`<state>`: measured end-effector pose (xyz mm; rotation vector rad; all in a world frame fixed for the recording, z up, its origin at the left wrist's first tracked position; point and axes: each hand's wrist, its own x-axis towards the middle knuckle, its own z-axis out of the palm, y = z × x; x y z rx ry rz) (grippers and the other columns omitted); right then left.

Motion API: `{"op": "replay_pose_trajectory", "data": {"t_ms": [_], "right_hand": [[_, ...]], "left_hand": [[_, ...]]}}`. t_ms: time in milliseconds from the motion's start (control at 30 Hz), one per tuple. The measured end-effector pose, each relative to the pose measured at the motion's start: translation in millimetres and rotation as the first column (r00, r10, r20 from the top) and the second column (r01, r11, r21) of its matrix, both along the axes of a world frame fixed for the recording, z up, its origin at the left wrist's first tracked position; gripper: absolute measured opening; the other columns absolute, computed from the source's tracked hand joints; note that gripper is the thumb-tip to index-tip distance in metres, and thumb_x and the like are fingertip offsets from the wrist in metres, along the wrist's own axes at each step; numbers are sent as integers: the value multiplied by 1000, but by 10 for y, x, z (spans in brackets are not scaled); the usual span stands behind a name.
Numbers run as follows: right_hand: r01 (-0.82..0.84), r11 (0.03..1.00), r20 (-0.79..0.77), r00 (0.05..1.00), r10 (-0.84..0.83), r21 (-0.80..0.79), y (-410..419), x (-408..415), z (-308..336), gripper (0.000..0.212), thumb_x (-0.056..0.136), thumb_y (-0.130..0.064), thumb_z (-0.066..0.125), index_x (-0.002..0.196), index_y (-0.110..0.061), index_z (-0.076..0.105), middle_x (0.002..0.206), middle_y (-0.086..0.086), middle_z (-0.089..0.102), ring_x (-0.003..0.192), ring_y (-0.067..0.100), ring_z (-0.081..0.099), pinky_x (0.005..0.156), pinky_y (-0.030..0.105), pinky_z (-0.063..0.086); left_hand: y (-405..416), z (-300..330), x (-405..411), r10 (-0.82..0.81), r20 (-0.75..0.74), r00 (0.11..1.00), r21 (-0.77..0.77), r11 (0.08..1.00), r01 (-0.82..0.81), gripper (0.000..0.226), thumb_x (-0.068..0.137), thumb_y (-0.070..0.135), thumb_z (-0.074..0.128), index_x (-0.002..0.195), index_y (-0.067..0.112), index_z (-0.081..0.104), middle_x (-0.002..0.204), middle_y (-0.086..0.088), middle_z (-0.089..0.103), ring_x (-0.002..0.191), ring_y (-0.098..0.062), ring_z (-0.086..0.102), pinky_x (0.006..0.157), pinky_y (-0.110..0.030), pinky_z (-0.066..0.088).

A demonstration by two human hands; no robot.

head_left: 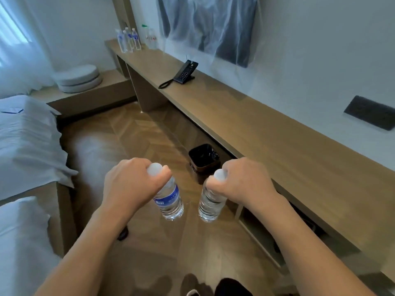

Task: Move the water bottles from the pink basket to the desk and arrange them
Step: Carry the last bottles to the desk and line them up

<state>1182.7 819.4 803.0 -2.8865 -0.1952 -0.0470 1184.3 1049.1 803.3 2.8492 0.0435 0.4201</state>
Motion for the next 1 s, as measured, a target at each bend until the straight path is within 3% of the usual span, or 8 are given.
{"op": "replay_pose_trajectory", "data": {"t_ms": [400,600,767,1000], "right_hand": [[-16,999,4,1000,16,-38,1117,2143,-211,46,73,-55,54,55,-17,36,51,-2,36,48,17,35,47,27,24],[-38,999,-1,999,38,-9,1707,3433,-136,43,74,-54,54,58,-16,45,56,-2,47,57,21,49,49,27,29],[-41,999,0,999,41,27,2211,4332,-12,44,74,-54,56,58,-15,45,56,-2,47,55,21,45,49,28,28],[-40,999,-15,999,40,13,3035,5607,-110,44,70,-55,57,54,-17,42,54,-1,47,49,16,41,48,28,27]], "left_hand": [[1132,-276,2184,24,-70,997,-50,998,-28,50,74,54,49,44,15,36,41,3,34,43,-14,38,46,-24,27],[1732,-153,3389,72,-47,996,-17,997,-73,49,78,52,53,46,15,44,45,3,44,46,-13,45,46,-25,29],[2313,-65,4211,122,-13,992,-27,992,-122,49,75,55,49,47,15,46,45,1,45,50,-17,49,50,-28,42],[3127,-149,5405,114,-60,992,-111,986,-120,49,69,55,46,45,13,40,42,1,39,45,-16,44,47,-26,33]]}}
